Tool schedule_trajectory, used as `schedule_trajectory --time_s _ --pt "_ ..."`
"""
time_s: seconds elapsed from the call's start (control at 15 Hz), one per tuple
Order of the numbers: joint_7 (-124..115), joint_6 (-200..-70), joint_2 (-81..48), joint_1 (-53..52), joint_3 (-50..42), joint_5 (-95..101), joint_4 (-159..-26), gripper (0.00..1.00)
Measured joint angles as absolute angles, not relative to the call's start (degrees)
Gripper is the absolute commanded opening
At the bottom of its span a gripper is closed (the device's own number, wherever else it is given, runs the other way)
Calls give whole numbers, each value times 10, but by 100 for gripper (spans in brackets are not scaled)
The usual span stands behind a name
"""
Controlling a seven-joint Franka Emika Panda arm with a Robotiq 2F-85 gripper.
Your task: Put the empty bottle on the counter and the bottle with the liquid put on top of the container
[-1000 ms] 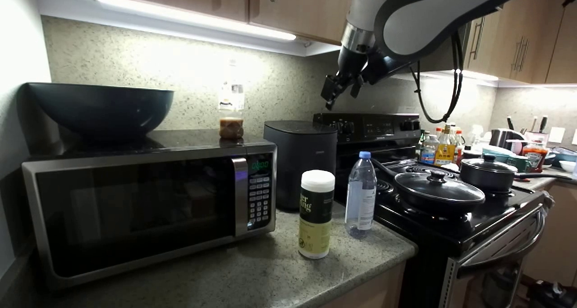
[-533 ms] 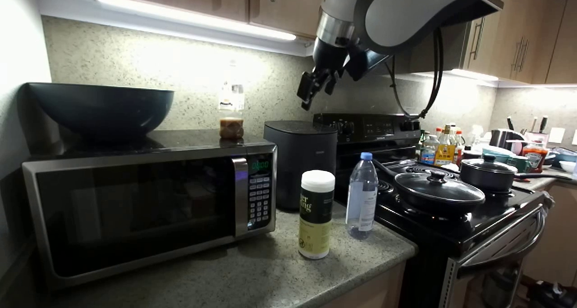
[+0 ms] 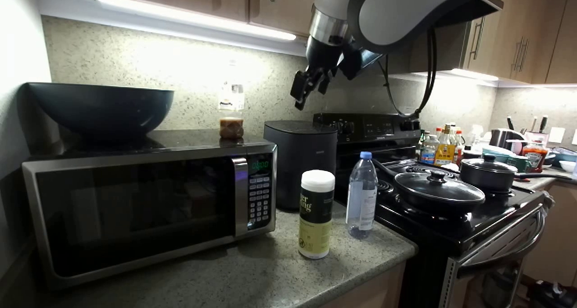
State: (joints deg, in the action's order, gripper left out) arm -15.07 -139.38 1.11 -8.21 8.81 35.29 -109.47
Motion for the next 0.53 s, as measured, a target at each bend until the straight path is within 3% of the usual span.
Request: schedule_trajectory --time_s 0.53 --pt "-145 -1578 -56 -86 89 340 -1038 100"
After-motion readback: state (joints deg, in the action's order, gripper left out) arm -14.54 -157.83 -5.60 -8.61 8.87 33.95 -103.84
